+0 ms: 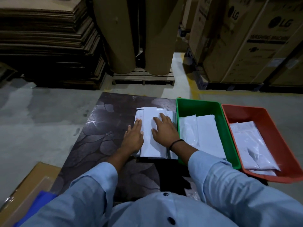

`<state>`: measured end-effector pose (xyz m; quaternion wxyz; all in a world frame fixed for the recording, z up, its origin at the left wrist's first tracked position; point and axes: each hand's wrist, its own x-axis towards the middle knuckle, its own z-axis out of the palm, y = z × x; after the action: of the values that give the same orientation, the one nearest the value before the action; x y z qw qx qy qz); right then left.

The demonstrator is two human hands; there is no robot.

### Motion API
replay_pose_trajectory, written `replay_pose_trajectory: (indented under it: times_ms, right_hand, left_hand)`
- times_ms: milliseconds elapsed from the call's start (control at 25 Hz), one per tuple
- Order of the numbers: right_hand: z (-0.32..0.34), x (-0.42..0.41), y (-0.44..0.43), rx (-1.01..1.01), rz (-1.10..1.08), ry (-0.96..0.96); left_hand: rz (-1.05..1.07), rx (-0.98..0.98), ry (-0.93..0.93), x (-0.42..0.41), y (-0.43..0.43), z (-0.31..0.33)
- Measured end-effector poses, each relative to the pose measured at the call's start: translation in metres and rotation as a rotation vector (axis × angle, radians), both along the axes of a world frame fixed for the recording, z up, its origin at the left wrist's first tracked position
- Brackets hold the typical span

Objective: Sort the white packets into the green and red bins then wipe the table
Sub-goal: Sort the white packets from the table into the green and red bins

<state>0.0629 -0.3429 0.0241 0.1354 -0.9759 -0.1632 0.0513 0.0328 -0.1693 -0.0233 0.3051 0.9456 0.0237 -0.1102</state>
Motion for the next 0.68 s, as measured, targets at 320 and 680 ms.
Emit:
replay_pose_trajectory:
  times_ms: [320,680]
  right_hand:
    - [-0.023,0.005,0.025,-0.007,-0.211,0.149]
    - [-0.021,0.009,0.027,-0.005,-0.233,0.217]
  left_hand:
    - [-0.056,0.079,-0.009,0.006,0.010,0.004]
    - [-0.069,0.196,-0.035,0.005,-0.006,0.006]
